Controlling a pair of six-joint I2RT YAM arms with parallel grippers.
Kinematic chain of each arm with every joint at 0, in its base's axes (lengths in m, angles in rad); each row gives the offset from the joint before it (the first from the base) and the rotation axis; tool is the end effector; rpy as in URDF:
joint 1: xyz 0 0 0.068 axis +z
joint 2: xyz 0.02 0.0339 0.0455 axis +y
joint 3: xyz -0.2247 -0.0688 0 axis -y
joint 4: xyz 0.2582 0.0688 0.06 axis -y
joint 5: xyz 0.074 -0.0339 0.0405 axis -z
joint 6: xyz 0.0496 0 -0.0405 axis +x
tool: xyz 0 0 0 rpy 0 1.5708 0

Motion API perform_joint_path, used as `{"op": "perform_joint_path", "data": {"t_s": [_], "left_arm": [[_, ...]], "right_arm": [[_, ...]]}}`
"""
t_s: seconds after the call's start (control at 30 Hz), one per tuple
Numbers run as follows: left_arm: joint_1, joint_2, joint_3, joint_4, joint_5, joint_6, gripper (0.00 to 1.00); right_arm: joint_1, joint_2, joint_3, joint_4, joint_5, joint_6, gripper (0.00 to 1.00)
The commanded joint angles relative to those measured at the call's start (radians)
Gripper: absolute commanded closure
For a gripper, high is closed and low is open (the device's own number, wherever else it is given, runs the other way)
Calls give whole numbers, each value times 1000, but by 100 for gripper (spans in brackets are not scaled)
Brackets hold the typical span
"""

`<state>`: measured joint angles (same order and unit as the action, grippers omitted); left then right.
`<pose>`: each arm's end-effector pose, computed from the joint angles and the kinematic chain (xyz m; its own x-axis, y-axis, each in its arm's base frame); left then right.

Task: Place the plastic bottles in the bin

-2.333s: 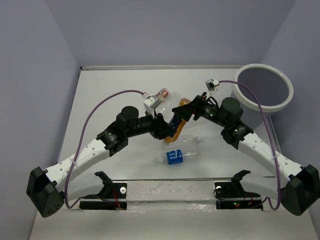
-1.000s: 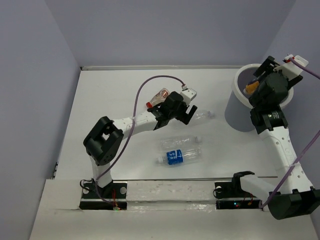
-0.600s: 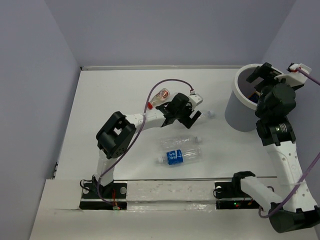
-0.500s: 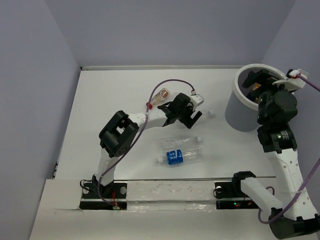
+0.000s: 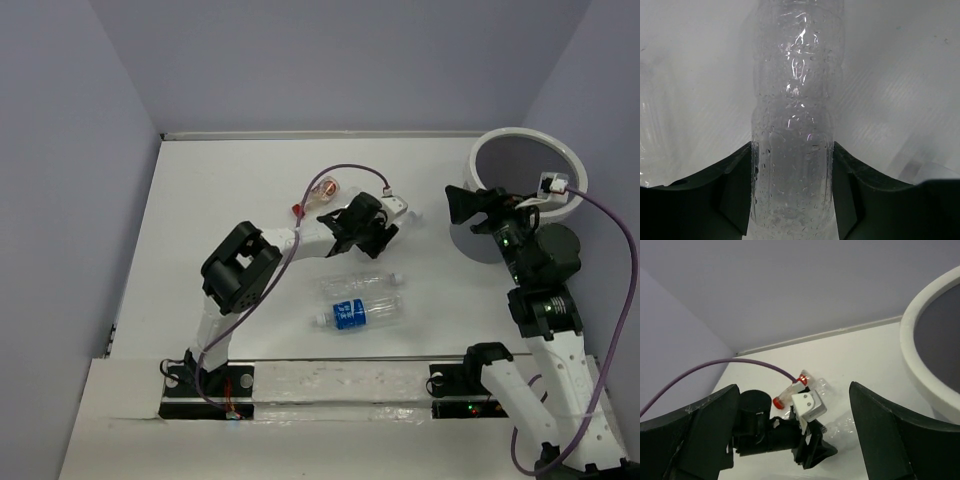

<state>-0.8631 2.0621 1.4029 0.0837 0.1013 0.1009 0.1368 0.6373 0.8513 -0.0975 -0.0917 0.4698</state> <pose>0.3019 -0.3607 0.1338 -0.2703 0.4701 -0.8402 0.8426 0.5377 0.0297 0.1990 0.0320 0.3750 0.0004 0.4551 -0.8904 -0.2536 0.8614 0.4401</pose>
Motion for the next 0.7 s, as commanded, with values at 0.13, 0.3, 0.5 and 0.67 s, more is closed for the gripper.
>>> {"op": "perform_joint_path", "data": {"t_s": [0.13,0.3,0.5,0.67], "left_arm": [[-8,-345,-143,252,78,-150,49],[-36,-497,-281,387,158,-251,49],[-91,-637,-421,476,169,-323,49],[-114,-678,-467,510,215,-342,49]], "right_arm": [[-8,-62,-124,116,-262,159,1],[-8,4,-159,151,-331,208,0],[1,82,-158,202,-459,240,0],[35,127,-158,266,-500,270,7]]}}
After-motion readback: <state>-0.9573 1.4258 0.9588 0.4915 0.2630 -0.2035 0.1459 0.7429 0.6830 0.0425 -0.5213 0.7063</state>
